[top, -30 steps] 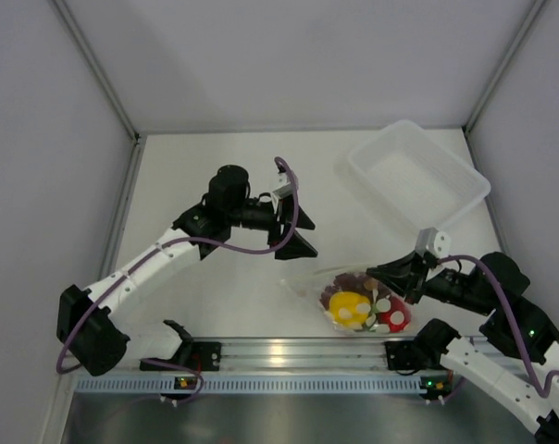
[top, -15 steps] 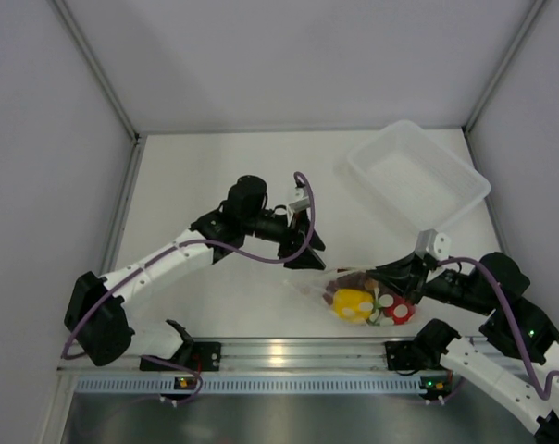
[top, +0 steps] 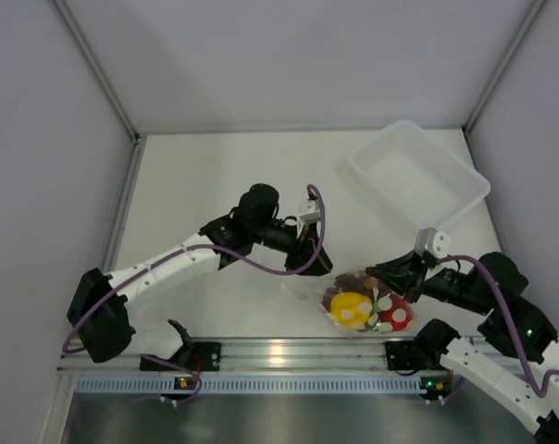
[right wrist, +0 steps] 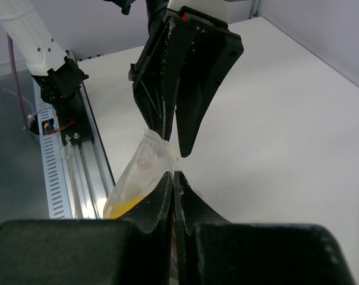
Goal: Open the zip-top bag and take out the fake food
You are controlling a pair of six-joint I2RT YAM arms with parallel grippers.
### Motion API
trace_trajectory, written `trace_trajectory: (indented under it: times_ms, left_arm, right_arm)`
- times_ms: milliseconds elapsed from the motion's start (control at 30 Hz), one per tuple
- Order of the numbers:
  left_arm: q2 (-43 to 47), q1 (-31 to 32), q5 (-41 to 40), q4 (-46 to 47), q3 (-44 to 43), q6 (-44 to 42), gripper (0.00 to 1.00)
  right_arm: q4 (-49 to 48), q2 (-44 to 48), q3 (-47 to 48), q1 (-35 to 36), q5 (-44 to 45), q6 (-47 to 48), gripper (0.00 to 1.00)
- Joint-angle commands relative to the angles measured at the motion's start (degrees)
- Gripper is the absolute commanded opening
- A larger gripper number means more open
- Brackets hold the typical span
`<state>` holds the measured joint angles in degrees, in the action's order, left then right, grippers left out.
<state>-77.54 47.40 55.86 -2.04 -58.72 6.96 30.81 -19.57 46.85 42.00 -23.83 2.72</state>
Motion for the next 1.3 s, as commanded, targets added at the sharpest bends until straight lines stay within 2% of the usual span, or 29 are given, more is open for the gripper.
trace_trajectory:
  times_ms: [0, 100, 167, 300, 400, 600, 867, 1067, 1267]
  left_arm:
    - [0.10, 1.29, 0.66, 3.45, -0.52, -0.98, 0.37]
    - [0.72, 1.47, -0.83, 3.45, -0.43, -0.81, 0.49]
    - [1.68, 1.47, -3.81, 3.45, -0.34, -0.55, 0.52]
    - [2.65, 1.38, -3.20, 3.45, -0.26, -0.81, 0.53]
    - [3.97, 1.38, -8.19, 3.54, -0.08, -0.28, 0.65]
    - [6.96, 1.21, -10.59, 3.54, 0.09, -0.02, 0.66]
    - [6.43, 1.21, -4.00, 3.45, 1.06, -0.19, 0.59]
    - [5.82, 1.21, -9.09, 3.45, 1.33, -0.46, 0.56]
    - [7.66, 1.12, -13.57, 3.54, 0.97, -0.11, 0.56]
  right_arm:
    - [-10.06, 0.85, 1.05, 0.37, 2.39, -0.52, 0.00]
    - [-9.89, 0.85, 0.96, 0.45, 2.57, -0.61, 0.00]
    - [-9.80, 0.68, 0.79, 0.45, 2.30, -0.52, 0.00]
    - [-9.63, 0.85, 0.61, 0.45, 2.83, -0.61, 0.00]
    - [-9.71, 1.11, 0.70, 0.37, 2.92, -0.61, 0.00]
    - [-9.62, 0.94, 0.35, 0.37, 5.20, -0.61, 0.00]
    - [-10.42, 0.68, 0.43, 0.37, 5.29, -1.05, 0.00]
    - [-10.50, 0.94, 0.35, 0.45, 3.10, -0.61, 0.00]
    - [-9.72, 1.12, 0.17, 0.45, 1.43, 0.00, 0.00]
